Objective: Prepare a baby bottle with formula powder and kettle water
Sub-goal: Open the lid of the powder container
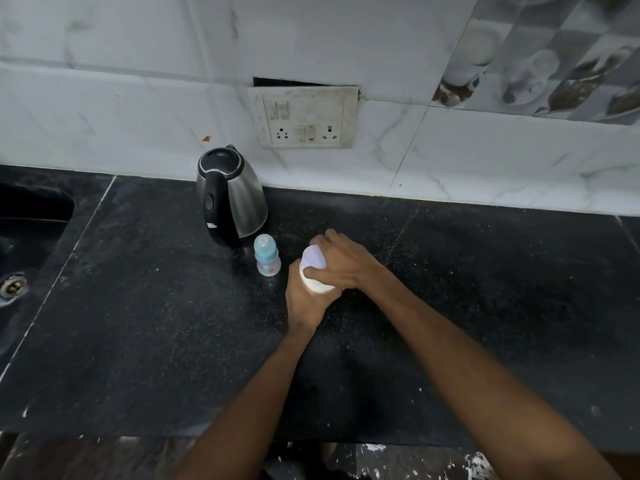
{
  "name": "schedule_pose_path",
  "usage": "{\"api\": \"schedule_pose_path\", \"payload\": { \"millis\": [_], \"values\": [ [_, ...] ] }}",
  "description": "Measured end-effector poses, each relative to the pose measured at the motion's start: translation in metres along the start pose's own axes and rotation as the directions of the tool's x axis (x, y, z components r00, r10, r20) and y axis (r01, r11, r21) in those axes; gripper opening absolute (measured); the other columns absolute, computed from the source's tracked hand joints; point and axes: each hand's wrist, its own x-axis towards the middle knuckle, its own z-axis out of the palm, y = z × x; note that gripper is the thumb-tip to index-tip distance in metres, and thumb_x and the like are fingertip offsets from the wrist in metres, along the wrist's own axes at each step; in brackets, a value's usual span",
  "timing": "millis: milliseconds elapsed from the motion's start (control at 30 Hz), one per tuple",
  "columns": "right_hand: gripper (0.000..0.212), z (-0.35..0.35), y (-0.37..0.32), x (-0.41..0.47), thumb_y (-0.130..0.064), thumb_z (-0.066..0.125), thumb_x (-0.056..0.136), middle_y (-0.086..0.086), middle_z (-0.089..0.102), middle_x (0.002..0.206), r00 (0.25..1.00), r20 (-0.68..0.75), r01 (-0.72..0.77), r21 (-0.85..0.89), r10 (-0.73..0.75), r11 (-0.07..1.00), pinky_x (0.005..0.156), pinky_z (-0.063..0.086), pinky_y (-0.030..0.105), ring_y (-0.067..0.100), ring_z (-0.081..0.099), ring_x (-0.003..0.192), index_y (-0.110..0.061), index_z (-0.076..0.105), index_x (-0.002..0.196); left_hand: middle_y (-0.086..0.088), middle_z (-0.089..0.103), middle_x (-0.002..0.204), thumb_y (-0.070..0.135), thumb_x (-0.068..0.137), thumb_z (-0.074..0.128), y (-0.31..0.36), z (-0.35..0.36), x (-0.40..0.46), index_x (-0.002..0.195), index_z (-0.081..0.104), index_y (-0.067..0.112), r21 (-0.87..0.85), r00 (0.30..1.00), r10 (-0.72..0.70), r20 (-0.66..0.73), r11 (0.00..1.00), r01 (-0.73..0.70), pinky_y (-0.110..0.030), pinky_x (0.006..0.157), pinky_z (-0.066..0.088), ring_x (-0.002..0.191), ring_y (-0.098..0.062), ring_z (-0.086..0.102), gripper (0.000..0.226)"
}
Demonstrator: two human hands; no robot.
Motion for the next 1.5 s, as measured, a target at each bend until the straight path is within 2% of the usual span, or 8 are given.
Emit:
{"api": "schedule_pose_path", "payload": {
  "millis": [300,433,600,1067,1200,1334,1434,1501],
  "values": [
    [0.056,0.009,-0.008,0.005,-0.059,0.063,0.090,0.007,0.058,0.089,0.900,-0.414,-0.060,0.186,0.134,0.981,0.077,0.051,0.037,0.024,0.058,0.086,-0.003,0.070,0.088,0.013,0.073,0.112,0.038,0.047,0.095,0.024,-0.020,0.011,0.128,0.056,0.030,0.014,0.988,-0.022,0.154,1.000,0.020,-0.024,0.086,0.056,0.104,-0.003,0.068,0.090],
    [0.050,-0.007,-0.002,0.007,-0.059,0.064,0.087,0.002,0.058,0.092,0.961,-0.251,0.159,0.179,-0.111,0.971,0.078,0.047,0.036,0.017,0.055,0.085,-0.011,0.074,0.097,0.002,0.076,0.112,0.022,0.053,0.101,0.023,-0.033,0.014,0.122,0.063,0.023,-0.035,0.965,-0.046,0.257,0.998,0.057,-0.038,0.091,0.061,0.105,-0.014,0.072,0.079],
    [0.053,-0.038,0.011,0.013,-0.061,0.073,0.084,-0.004,0.061,0.123,0.979,0.087,0.157,0.266,-0.186,0.951,0.093,0.049,0.035,0.014,0.057,0.113,-0.037,0.064,0.130,0.004,0.069,0.120,0.019,0.056,0.103,0.026,-0.032,0.013,0.130,0.053,0.025,-0.076,0.963,-0.034,0.268,0.996,0.057,-0.026,0.085,0.059,0.111,-0.010,0.068,0.089],
    [0.066,-0.036,0.012,0.041,-0.011,0.087,0.076,-0.009,0.054,0.133,0.900,0.366,0.160,0.223,-0.235,0.962,0.092,0.047,0.027,0.015,0.051,0.124,-0.027,0.064,0.135,0.005,0.061,0.135,0.008,0.059,0.098,-0.021,-0.010,0.034,0.145,0.040,0.021,-0.040,0.977,-0.014,0.213,0.999,0.023,-0.026,0.097,0.057,0.124,-0.011,0.061,0.104],
    [0.081,-0.021,0.013,0.043,-0.045,0.082,0.084,0.000,0.038,0.159,0.934,0.332,0.062,0.212,-0.132,0.975,0.115,0.040,0.043,0.024,0.040,0.143,-0.031,0.043,0.154,0.010,0.064,0.131,0.021,0.054,0.103,-0.029,-0.012,0.034,0.142,0.045,0.023,-0.033,0.980,-0.041,0.197,0.998,0.048,-0.021,0.092,0.056,0.118,-0.007,0.064,0.105],
    [0.082,-0.016,0.013,0.045,-0.070,0.075,0.078,0.006,0.053,0.144,0.954,0.282,-0.088,-0.066,0.103,0.994,0.096,0.054,0.047,0.029,0.060,0.120,-0.032,0.052,0.147,0.016,0.062,0.128,0.018,0.053,0.104,-0.034,-0.013,0.033,0.139,0.046,0.029,-0.038,0.980,-0.026,0.200,0.999,0.035,-0.011,0.086,0.052,0.112,0.005,0.062,0.104],
    [0.073,-0.017,0.011,0.042,-0.055,0.086,0.072,0.004,0.063,0.134,0.964,0.255,-0.093,0.064,0.074,0.994,0.068,0.062,0.038,0.025,0.070,0.095,-0.032,0.062,0.137,0.017,0.061,0.132,0.015,0.054,0.103,-0.036,-0.016,0.035,0.138,0.043,0.036,-0.032,0.972,-0.021,0.232,0.999,0.029,-0.011,0.091,0.051,0.115,0.008,0.060,0.106],
    [0.073,-0.019,0.008,0.042,-0.043,0.089,0.072,0.003,0.063,0.134,0.962,0.269,-0.062,0.069,0.041,0.996,0.072,0.059,0.036,0.024,0.067,0.104,-0.031,0.062,0.138,0.015,0.061,0.134,0.016,0.056,0.102,-0.036,-0.020,0.037,0.138,0.043,0.037,-0.032,0.965,-0.024,0.260,0.999,0.033,-0.016,0.095,0.052,0.119,0.003,0.061,0.103]
  ]
}}
